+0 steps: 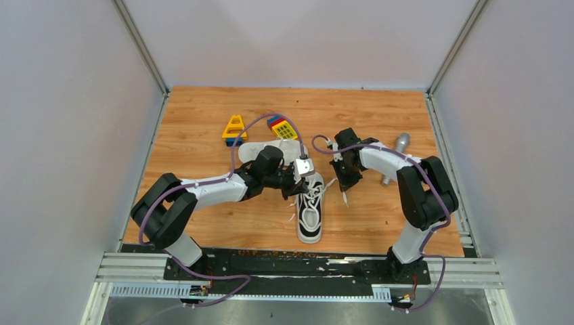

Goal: Tie the shoes
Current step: Wrap the shoelace around the shoelace.

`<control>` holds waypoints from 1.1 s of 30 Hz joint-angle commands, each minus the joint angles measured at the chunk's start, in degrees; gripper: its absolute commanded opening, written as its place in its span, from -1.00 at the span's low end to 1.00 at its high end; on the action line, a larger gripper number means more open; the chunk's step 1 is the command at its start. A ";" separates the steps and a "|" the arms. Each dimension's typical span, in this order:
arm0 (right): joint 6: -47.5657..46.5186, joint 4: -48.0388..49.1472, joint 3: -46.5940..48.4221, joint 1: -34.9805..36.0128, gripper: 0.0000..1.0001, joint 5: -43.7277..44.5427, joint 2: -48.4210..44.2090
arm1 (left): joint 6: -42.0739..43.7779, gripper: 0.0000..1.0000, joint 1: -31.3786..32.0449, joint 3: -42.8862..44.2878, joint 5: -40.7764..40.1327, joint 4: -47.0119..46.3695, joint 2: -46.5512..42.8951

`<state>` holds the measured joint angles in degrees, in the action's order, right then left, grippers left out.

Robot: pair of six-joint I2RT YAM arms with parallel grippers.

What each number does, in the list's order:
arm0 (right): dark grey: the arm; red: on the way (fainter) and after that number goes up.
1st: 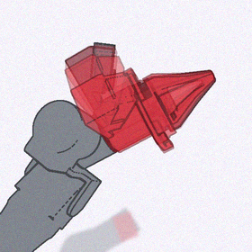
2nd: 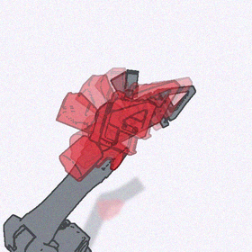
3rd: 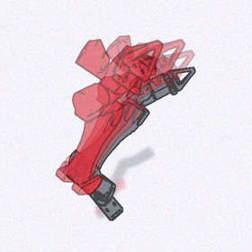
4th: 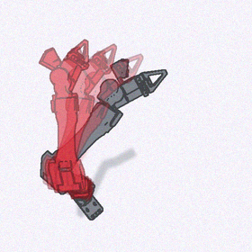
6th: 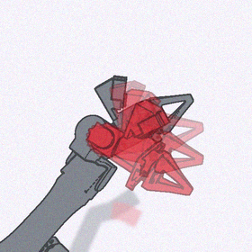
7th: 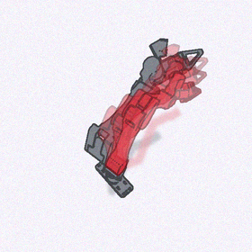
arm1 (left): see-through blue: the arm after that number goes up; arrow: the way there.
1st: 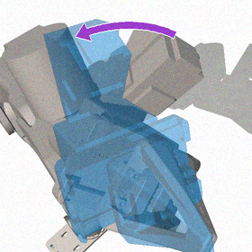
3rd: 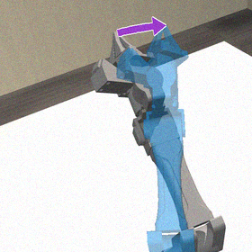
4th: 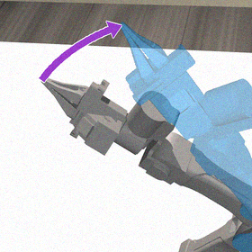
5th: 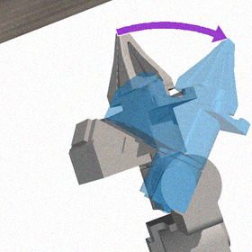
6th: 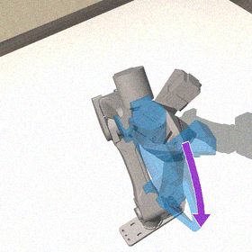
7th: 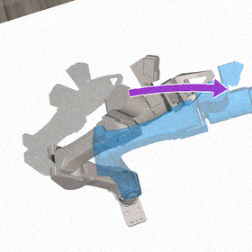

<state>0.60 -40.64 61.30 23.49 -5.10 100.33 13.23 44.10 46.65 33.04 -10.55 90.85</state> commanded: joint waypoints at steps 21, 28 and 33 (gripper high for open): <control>-9.83 -1.43 23.65 -3.27 -1.00 -27.83 -2.13 | 25.00 -1.00 0.54 7.88 5.03 8.35 0.87; -8.86 -2.55 23.92 -3.46 -1.00 -37.49 -4.29 | 21.28 -1.00 1.01 11.87 2.06 9.76 3.10; -8.82 -2.90 18.91 -3.77 -1.00 -44.69 -10.84 | 6.16 -1.00 0.74 10.66 2.19 6.58 2.02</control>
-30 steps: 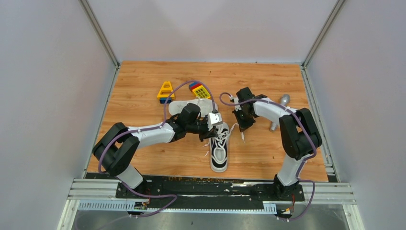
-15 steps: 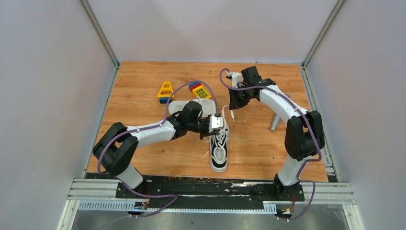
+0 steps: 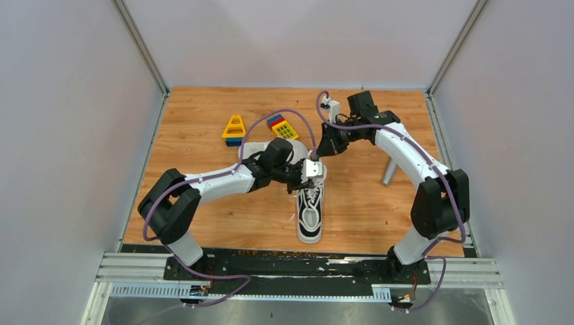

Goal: Tie the shoes
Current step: Wrap the shoelace around the shoelace.

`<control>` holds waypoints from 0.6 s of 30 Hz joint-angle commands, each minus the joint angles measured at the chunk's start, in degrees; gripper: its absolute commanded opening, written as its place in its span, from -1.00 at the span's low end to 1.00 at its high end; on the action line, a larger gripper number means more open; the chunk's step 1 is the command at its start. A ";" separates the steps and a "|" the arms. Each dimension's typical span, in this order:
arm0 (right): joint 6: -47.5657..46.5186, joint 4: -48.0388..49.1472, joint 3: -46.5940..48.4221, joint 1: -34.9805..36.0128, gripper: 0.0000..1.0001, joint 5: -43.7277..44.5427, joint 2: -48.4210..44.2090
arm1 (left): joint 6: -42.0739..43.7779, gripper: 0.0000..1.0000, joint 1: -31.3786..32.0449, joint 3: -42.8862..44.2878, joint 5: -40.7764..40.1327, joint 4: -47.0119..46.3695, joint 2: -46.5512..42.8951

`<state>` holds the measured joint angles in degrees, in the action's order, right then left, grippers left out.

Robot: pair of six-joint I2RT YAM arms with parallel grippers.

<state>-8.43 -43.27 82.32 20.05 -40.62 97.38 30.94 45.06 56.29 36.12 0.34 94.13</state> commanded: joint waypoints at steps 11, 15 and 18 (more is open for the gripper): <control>-0.85 -2.70 -10.89 -0.35 -1.00 -13.34 -15.09 | -29.04 -1.00 -0.23 -3.49 -4.81 -12.09 -3.29; -3.87 -4.84 -11.43 -0.25 -1.00 -13.73 -15.68 | -32.50 -1.00 -0.58 -4.30 -5.68 -12.62 -4.24; -5.80 -6.18 -12.43 -0.28 -1.00 -13.62 -16.82 | -33.00 -1.00 -0.98 -4.82 -6.00 -12.15 -4.99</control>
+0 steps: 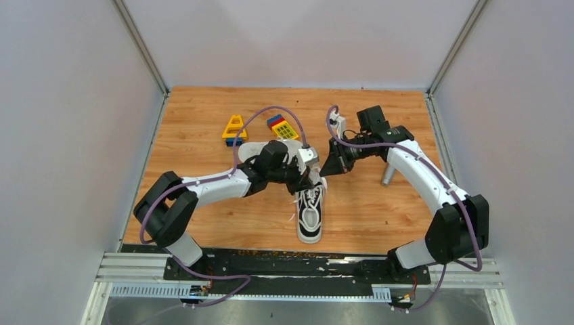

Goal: Tie the shoes
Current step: Wrap the shoelace around the shoelace.

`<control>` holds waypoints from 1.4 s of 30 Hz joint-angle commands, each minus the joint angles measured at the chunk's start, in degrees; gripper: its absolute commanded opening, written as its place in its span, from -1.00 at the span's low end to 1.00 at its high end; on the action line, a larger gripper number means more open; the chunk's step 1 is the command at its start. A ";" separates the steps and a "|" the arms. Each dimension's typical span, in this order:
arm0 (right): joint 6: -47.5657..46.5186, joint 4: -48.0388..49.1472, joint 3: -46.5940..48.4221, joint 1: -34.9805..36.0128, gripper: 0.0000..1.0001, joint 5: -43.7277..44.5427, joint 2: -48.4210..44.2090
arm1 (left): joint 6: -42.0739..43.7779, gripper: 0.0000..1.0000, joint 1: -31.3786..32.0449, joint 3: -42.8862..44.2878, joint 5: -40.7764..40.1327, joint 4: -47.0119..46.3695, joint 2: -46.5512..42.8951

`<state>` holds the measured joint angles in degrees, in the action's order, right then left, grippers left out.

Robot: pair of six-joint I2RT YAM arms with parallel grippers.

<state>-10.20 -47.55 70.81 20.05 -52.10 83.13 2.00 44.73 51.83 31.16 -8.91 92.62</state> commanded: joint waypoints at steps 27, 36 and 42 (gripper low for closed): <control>-31.98 -13.71 0.12 7.30 -1.00 7.75 -11.66 | -1.61 -1.00 -1.93 -3.84 1.54 -7.03 -0.01; -31.77 -13.80 3.34 12.23 -1.00 11.80 -11.05 | -2.34 -1.00 -1.92 -0.66 6.96 -7.02 3.10; -34.79 -14.12 4.84 15.80 -1.00 15.09 -12.44 | -4.24 -1.00 -1.92 0.24 7.84 -7.20 4.29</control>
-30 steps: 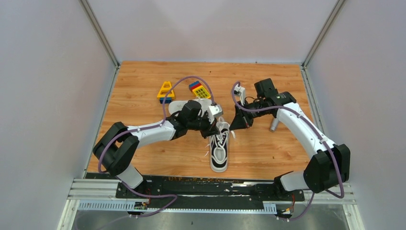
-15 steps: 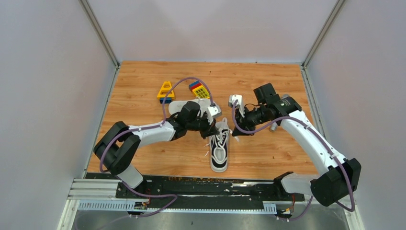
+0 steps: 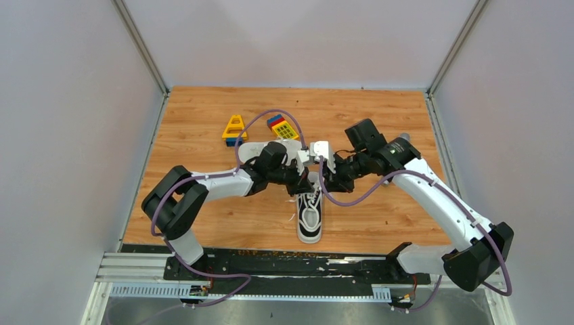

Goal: Tie the shoes
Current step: Wrap the shoelace around the shoelace.

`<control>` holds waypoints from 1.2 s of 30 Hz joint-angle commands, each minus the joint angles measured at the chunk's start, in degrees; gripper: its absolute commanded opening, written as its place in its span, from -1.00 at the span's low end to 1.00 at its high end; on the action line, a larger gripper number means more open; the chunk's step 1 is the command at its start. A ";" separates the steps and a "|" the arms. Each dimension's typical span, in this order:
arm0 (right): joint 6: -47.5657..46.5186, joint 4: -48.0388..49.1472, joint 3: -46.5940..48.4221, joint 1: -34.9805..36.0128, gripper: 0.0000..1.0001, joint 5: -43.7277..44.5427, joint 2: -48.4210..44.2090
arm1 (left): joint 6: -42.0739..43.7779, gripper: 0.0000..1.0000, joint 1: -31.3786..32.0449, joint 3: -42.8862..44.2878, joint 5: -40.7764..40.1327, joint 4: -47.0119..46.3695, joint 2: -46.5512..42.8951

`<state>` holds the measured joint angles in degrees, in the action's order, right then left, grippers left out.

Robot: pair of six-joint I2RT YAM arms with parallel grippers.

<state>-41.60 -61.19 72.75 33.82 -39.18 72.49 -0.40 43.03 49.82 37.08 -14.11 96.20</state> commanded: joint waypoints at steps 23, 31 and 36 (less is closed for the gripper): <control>-4.89 8.48 3.75 6.52 -1.00 5.01 -0.29 | -3.52 -1.00 1.10 3.15 5.36 1.89 -1.40; -7.25 9.68 4.06 9.13 -1.00 5.57 -0.14 | -5.05 -1.00 0.23 4.31 3.12 2.23 0.37; -8.88 9.46 2.76 9.50 -1.00 6.08 -1.51 | -2.56 -1.00 -0.87 4.36 2.22 3.92 1.17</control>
<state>-47.57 -53.49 74.35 42.94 -33.34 72.95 -4.14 43.03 52.36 40.42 -11.03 96.51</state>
